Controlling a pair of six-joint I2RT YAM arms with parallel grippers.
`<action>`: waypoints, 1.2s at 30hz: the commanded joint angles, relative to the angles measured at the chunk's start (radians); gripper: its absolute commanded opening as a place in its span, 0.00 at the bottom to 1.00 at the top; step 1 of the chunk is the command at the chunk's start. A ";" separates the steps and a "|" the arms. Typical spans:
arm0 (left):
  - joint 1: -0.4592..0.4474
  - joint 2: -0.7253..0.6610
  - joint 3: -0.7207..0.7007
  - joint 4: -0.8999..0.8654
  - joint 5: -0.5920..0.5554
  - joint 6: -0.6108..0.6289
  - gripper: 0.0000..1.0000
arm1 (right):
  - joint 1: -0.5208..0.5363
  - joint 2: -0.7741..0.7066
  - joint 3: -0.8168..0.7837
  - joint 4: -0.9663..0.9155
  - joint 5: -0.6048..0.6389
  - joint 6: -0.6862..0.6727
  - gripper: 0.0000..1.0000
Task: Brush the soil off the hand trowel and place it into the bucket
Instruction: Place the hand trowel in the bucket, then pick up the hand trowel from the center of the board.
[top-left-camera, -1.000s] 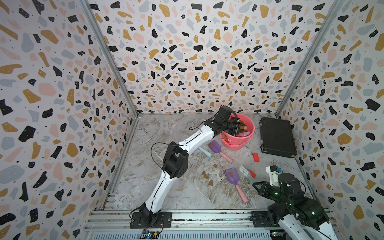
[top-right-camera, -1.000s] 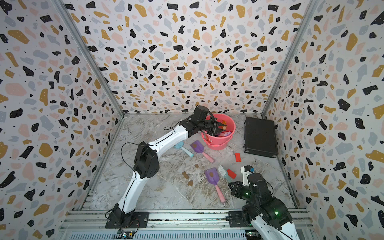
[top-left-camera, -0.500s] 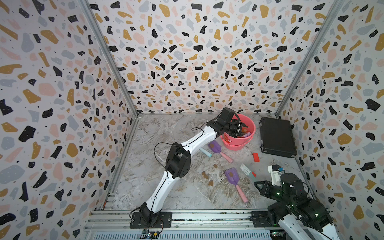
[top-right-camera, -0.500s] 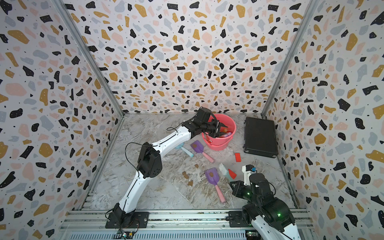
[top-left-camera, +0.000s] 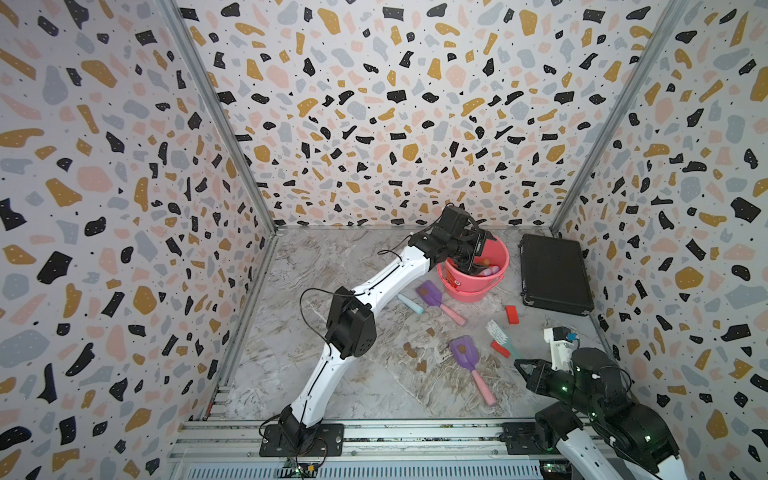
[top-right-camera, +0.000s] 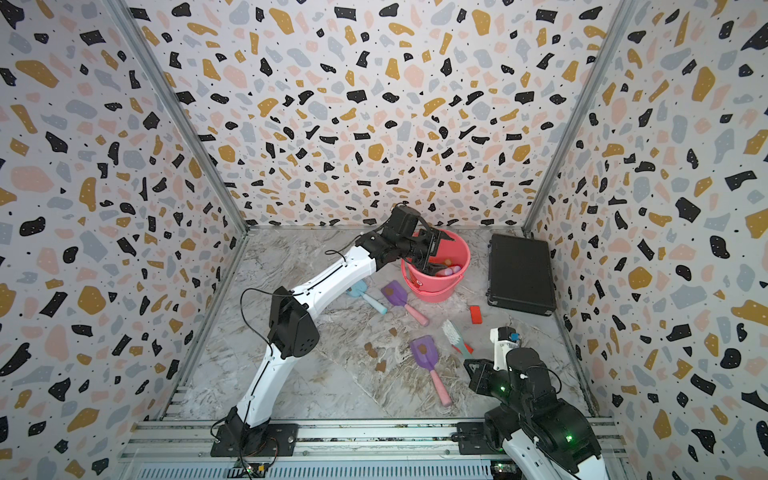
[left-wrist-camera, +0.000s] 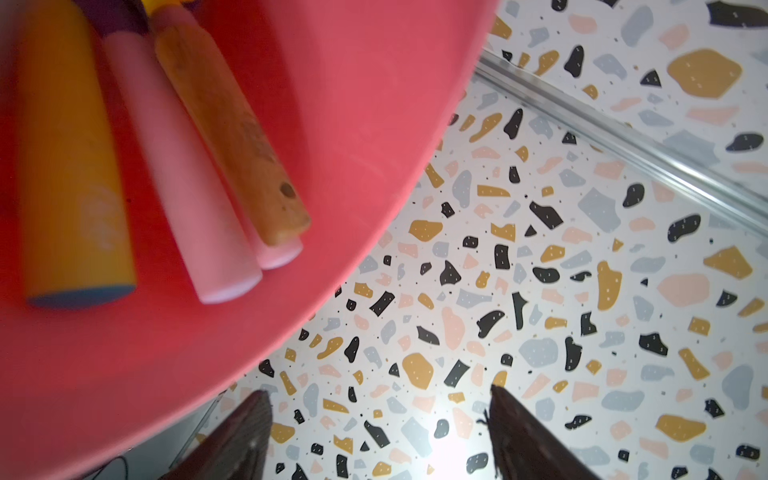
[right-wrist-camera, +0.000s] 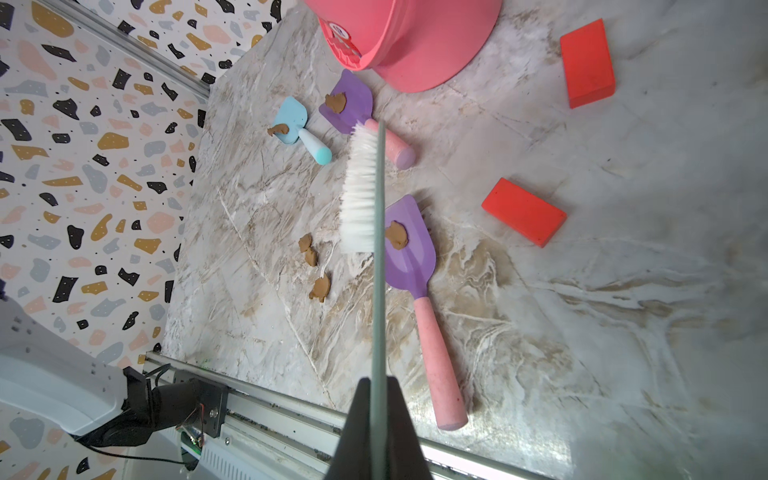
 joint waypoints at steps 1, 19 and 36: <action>-0.019 -0.152 0.068 -0.108 -0.096 0.216 0.83 | 0.003 0.039 0.048 -0.003 0.028 -0.051 0.00; -0.048 -0.865 -0.752 -0.483 -0.897 0.730 0.82 | 0.003 0.254 0.123 0.151 0.015 -0.195 0.00; 0.111 -0.516 -0.992 -0.136 -0.521 0.689 0.74 | 0.003 0.287 0.080 0.170 -0.075 -0.156 0.00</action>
